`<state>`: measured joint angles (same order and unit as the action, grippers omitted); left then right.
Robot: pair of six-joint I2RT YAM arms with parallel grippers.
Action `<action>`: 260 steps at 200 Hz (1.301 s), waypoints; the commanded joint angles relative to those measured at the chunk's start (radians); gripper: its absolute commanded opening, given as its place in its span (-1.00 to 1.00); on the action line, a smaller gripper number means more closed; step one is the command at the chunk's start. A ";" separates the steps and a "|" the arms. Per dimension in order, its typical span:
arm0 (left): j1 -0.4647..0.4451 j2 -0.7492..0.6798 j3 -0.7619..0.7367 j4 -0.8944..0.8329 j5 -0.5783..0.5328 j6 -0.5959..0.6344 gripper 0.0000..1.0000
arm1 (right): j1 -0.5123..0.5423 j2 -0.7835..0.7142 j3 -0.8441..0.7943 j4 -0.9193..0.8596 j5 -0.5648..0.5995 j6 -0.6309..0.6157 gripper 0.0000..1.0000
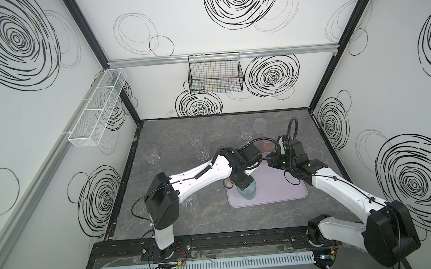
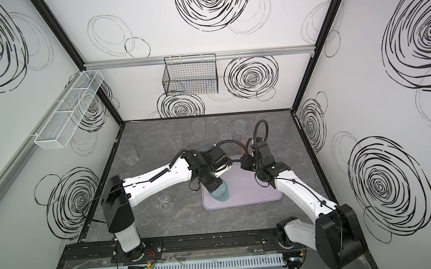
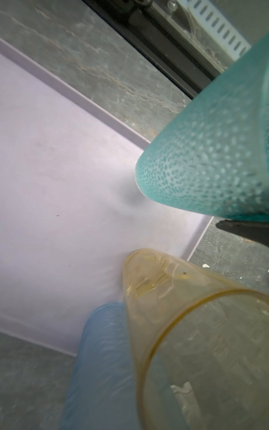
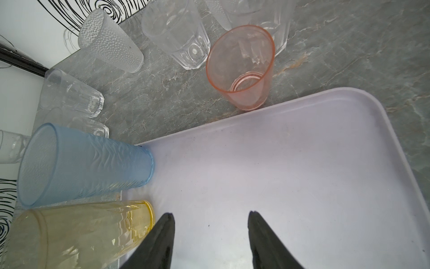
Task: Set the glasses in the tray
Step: 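Lower the teal glass onto the tray beside the amber glass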
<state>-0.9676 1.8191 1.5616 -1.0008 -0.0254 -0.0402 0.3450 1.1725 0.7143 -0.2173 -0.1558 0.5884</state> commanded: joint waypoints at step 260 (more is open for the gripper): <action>0.051 0.011 -0.026 -0.033 -0.075 0.016 -0.48 | 0.103 0.108 0.013 0.003 0.006 0.047 0.10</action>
<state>-0.9310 1.8591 1.5291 -1.0157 -0.0780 -0.0319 0.4282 1.2720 0.7177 -0.2111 -0.1581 0.6254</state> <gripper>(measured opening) 0.258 0.550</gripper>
